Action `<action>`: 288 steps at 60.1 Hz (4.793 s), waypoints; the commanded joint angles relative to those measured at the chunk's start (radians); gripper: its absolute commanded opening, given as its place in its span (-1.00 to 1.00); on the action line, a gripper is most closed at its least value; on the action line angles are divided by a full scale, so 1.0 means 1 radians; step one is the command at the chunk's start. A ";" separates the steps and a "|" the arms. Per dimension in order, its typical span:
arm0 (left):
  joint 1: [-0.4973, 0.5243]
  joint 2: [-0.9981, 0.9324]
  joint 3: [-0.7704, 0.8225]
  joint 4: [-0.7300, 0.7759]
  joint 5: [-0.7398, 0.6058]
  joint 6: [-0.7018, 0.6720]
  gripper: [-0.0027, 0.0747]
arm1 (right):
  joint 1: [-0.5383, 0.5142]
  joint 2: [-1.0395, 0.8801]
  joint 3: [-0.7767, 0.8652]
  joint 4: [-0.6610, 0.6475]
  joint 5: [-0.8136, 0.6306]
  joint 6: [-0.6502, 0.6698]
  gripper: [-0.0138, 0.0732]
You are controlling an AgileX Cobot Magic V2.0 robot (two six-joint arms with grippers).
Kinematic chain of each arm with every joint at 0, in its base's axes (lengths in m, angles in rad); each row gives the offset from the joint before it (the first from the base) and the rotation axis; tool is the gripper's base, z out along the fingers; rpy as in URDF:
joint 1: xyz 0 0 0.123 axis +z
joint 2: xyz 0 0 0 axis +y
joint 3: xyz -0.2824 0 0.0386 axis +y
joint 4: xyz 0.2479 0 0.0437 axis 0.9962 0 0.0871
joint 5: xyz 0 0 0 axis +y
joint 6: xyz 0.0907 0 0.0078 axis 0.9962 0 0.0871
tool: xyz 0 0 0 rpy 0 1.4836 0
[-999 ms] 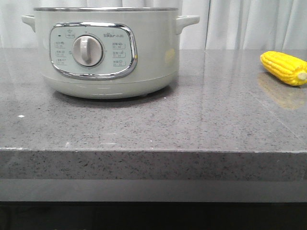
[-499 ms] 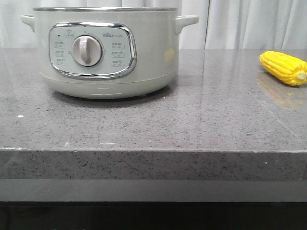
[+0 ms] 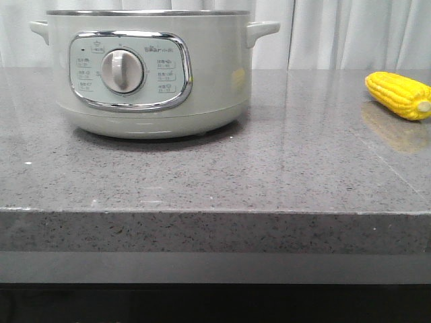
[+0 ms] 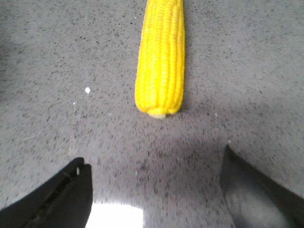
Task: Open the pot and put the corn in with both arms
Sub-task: 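Lower the right gripper over the yellow corn cob and grasp it, then lift the corn cob and carry it over the open pot with right gripper, then lower the corn into the pot and open the right gripper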
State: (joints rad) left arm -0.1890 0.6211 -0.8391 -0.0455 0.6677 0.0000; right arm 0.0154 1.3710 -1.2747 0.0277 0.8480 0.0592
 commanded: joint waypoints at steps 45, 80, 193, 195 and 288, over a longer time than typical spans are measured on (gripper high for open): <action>0.001 -0.002 -0.038 -0.009 -0.155 0.000 -0.25 | -0.005 0.417 -0.356 0.001 -0.057 -0.004 0.64; 0.001 -0.002 -0.038 -0.009 -0.155 0.000 -0.25 | -0.005 0.480 -0.361 -0.002 -0.055 -0.004 0.64; 0.001 -0.002 -0.038 -0.009 -0.205 0.000 -0.25 | 0.566 0.237 -0.479 0.357 -0.381 -0.304 0.00; 0.001 -0.002 -0.038 -0.009 -0.205 0.000 -0.25 | 0.570 0.262 -0.501 0.354 -0.371 -0.304 0.00; 0.001 -0.002 -0.038 -0.009 -0.205 0.000 -0.25 | 0.566 0.133 -0.360 0.196 -0.291 -0.293 0.64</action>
State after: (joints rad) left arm -0.1890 0.6211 -0.8391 -0.0455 0.6147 0.0000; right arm 0.5876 1.6173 -1.6910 0.2251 0.6542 -0.2281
